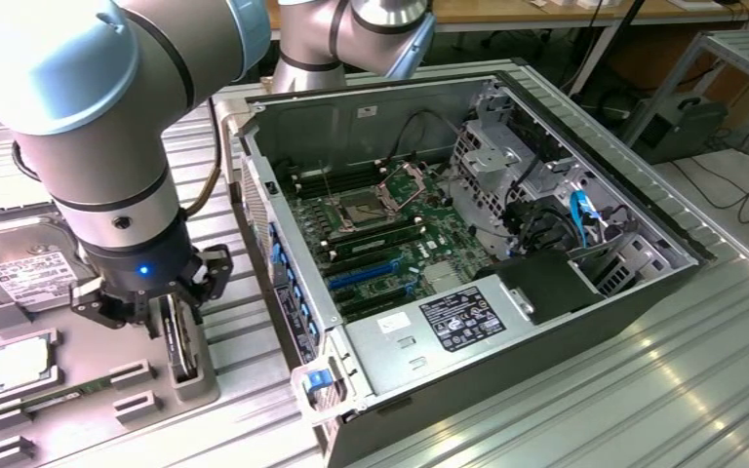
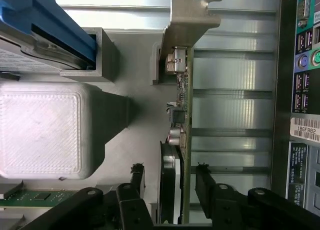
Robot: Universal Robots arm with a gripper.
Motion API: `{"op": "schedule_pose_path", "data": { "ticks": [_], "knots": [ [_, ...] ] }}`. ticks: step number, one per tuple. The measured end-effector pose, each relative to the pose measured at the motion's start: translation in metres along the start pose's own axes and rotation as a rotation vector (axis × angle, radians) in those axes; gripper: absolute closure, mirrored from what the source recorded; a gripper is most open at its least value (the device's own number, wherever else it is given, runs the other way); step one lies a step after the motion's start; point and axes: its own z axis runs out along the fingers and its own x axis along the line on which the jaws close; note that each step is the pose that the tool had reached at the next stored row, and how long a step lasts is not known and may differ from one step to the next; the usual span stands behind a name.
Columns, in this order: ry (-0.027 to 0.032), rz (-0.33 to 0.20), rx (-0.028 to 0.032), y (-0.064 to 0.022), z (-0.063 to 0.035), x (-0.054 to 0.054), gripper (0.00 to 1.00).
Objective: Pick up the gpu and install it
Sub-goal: 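Pick up the gpu and move the gpu toward the slot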
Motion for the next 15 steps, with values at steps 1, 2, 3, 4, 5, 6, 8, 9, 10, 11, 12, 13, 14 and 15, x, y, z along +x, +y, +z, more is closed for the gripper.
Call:
{"op": "schedule_pose_path", "data": {
  "ticks": [1,2,3,4,5,6,8,9,10,11,12,13,14,15],
  "knots": [
    [0.0001,0.0,0.0001,0.0,0.0,0.0,0.48],
    [0.0001,0.0,0.0001,0.0,0.0,0.0,0.6],
    [0.0001,0.0,0.0,0.0,0.0,0.0,0.6],
    [0.0,0.0,0.0,0.0,0.0,0.0,0.66],
    [0.0,0.0,0.0,0.0,0.0,0.0,0.72],
    [0.0,0.0,0.0,0.0,0.0,0.0,0.72],
    [0.0001,0.0,0.0001,0.0,0.0,0.0,0.72],
    [0.0,0.0,0.0001,0.0,0.0,0.0,0.72],
    [0.0001,0.0,0.0,0.0,0.0,0.0,0.72],
    [0.0001,0.0,0.0,0.0,0.0,0.0,0.72],
    [0.0,0.0,0.0,0.0,0.0,0.0,0.72],
    [0.0001,0.0,0.0,0.0,0.0,0.0,0.72],
    [0.0001,0.0,0.0,0.0,0.0,0.0,0.72],
    [0.0001,0.0,0.0,0.0,0.0,0.0,0.72]
  ]
}}
